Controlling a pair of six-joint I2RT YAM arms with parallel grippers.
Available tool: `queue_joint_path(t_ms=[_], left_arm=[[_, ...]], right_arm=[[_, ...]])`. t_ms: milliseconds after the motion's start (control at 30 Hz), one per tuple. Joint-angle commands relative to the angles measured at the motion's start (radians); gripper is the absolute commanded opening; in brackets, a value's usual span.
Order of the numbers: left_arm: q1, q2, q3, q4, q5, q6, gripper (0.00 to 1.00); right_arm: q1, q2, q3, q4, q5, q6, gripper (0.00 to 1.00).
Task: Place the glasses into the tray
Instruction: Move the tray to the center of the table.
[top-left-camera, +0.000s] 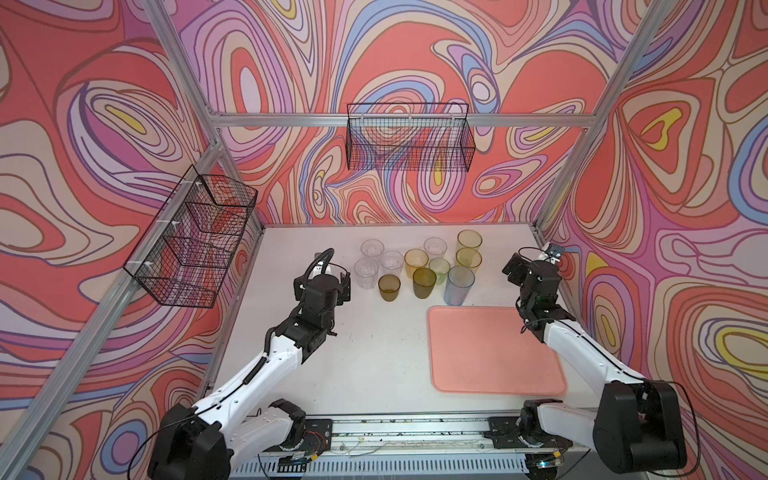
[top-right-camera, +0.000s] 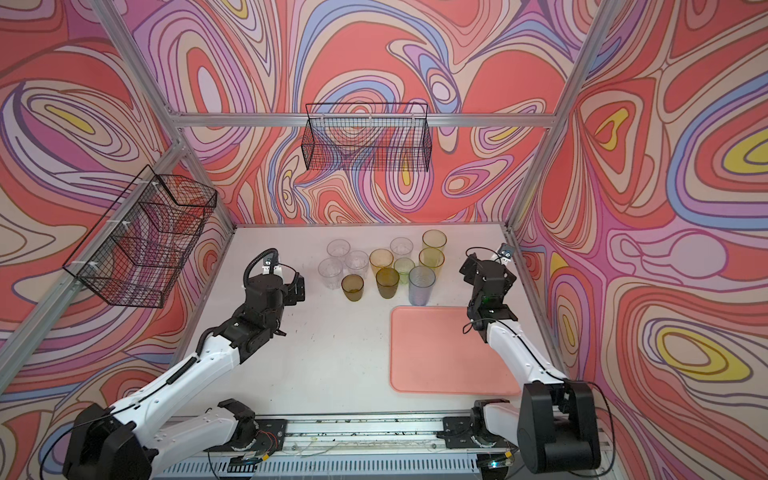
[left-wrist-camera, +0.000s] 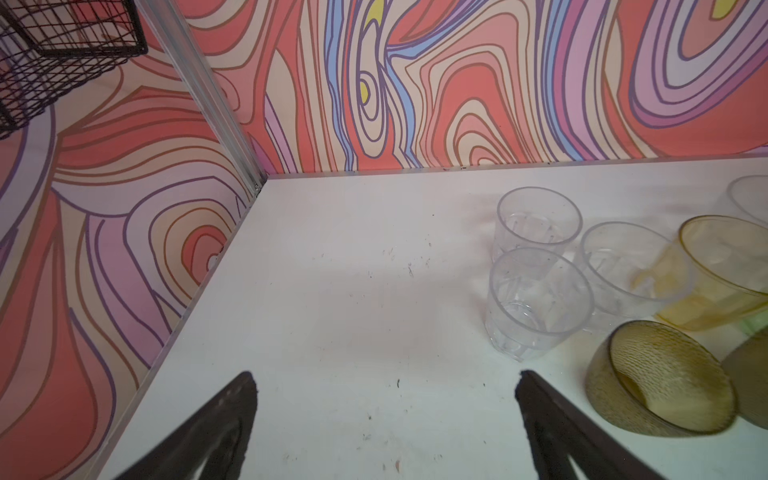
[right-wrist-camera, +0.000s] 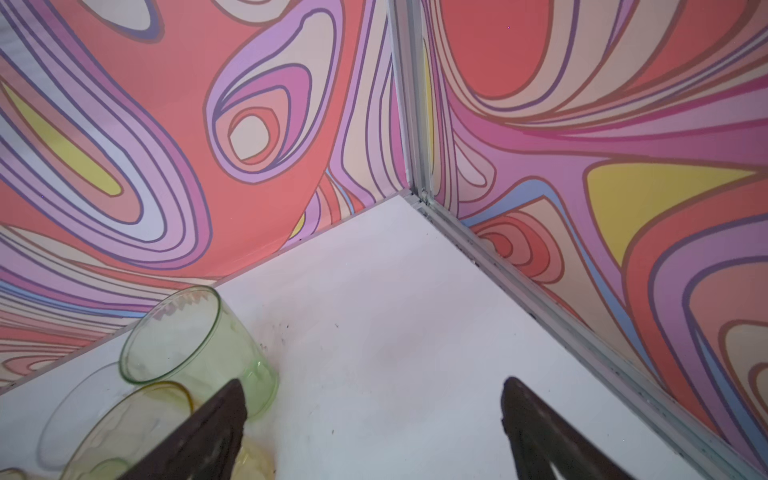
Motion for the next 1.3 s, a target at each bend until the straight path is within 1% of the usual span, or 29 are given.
queue_joint_path(t_ms=[0, 67, 133, 200, 267, 367, 433, 533, 667, 700, 800, 833, 933, 1100, 1267], left_arm=[[-0.081, -0.063, 0.046, -0.346, -0.082, -0.191, 1.00], [-0.134, -0.089, 0.078, -0.447, -0.056, -0.254, 0.99], [-0.182, -0.099, 0.104, -0.525, 0.023, -0.314, 0.96], [-0.235, -0.090, 0.120, -0.582, 0.079, -0.382, 0.96], [-0.308, -0.073, 0.119, -0.594, 0.100, -0.431, 0.96], [-0.420, -0.028, 0.116, -0.548, 0.110, -0.482, 0.97], [-0.465, 0.019, 0.111, -0.477, 0.161, -0.504, 1.00], [-0.505, 0.107, 0.101, -0.357, 0.255, -0.523, 0.99], [-0.554, 0.235, 0.134, -0.298, 0.282, -0.535, 1.00], [-0.559, 0.266, 0.143, -0.281, 0.300, -0.537, 1.00], [-0.570, 0.343, 0.158, -0.198, 0.376, -0.554, 0.99], [-0.573, 0.366, 0.157, -0.157, 0.398, -0.560, 0.98], [-0.589, 0.417, 0.164, -0.085, 0.424, -0.576, 0.94], [-0.604, 0.499, 0.178, -0.025, 0.437, -0.602, 0.78], [-0.608, 0.564, 0.170, 0.063, 0.466, -0.628, 0.72]], right_arm=[[0.005, -0.049, 0.083, -0.347, -0.129, 0.120, 0.98], [0.004, -0.076, 0.095, -0.413, -0.263, 0.139, 0.98], [0.004, -0.108, 0.091, -0.458, -0.411, 0.138, 0.98], [0.004, -0.137, 0.095, -0.538, -0.500, 0.142, 0.98], [0.004, -0.178, 0.094, -0.608, -0.544, 0.147, 0.98], [0.004, -0.231, 0.108, -0.697, -0.621, 0.136, 0.98], [0.005, -0.247, 0.118, -0.734, -0.701, 0.141, 0.98], [0.005, -0.252, 0.121, -0.772, -0.809, 0.160, 0.98], [0.005, -0.274, 0.098, -0.780, -0.921, 0.181, 0.98], [0.005, -0.283, 0.092, -0.785, -0.929, 0.185, 0.98], [0.004, -0.307, 0.067, -0.799, -0.895, 0.199, 0.98], [0.005, -0.309, 0.061, -0.806, -0.887, 0.202, 0.98], [0.003, -0.314, 0.043, -0.822, -0.889, 0.204, 0.98], [0.005, -0.345, 0.009, -0.826, -0.897, 0.225, 0.98], [0.005, -0.370, -0.003, -0.861, -0.835, 0.226, 0.98]])
